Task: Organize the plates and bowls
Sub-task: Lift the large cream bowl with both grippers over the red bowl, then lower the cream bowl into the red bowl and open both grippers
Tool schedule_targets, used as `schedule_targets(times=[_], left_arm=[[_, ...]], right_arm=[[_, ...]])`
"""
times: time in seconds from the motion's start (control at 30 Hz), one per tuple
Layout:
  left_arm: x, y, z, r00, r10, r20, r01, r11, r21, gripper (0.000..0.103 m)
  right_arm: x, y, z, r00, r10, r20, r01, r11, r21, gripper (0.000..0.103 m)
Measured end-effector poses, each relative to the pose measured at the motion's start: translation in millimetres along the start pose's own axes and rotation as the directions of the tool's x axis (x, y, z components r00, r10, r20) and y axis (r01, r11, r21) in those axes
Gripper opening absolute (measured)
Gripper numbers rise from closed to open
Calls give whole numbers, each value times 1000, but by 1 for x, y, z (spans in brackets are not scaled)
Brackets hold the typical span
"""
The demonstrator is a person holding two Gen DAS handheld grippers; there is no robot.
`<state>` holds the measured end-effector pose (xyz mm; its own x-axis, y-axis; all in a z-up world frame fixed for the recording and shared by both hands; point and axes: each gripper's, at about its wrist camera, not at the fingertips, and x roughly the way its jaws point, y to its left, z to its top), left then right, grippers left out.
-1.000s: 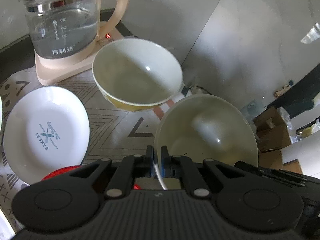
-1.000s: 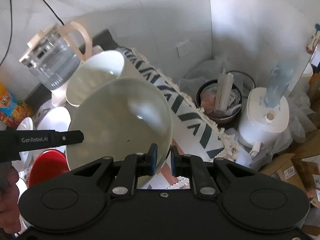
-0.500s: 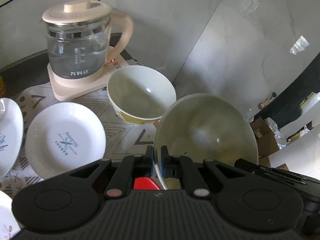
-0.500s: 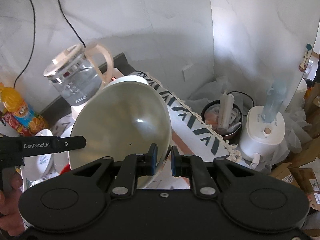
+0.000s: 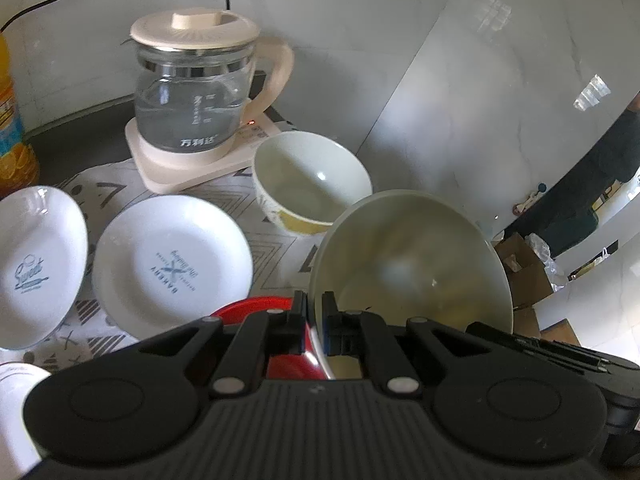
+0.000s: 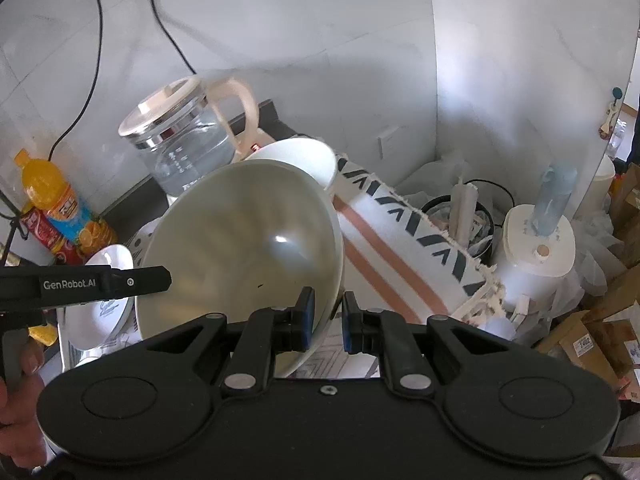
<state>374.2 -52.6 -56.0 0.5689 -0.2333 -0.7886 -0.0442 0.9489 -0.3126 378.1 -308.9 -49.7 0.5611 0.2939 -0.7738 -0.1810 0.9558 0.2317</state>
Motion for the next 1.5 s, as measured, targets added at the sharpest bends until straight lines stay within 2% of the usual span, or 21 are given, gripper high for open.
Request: schedule_targets(times=[0.37, 0.7, 1.23, 1.5], left_arm=[[-10, 32, -22, 999, 14, -42, -15, 999, -34, 5], [-3, 51, -35, 994, 33, -100, -41, 997, -72, 5], [23, 73, -53, 975, 48, -218, -78, 988, -131, 6], [11, 75, -43, 980, 77, -186, -101, 987, -126, 9]], right_arm=[[5, 26, -20, 999, 8, -44, -9, 1000, -25, 14], [21, 38, -32, 996, 8, -89, -12, 999, -47, 13], [52, 46, -34, 991, -11, -137, -2, 996, -94, 9], [63, 50, -32, 989, -24, -149, 7, 993, -115, 6]])
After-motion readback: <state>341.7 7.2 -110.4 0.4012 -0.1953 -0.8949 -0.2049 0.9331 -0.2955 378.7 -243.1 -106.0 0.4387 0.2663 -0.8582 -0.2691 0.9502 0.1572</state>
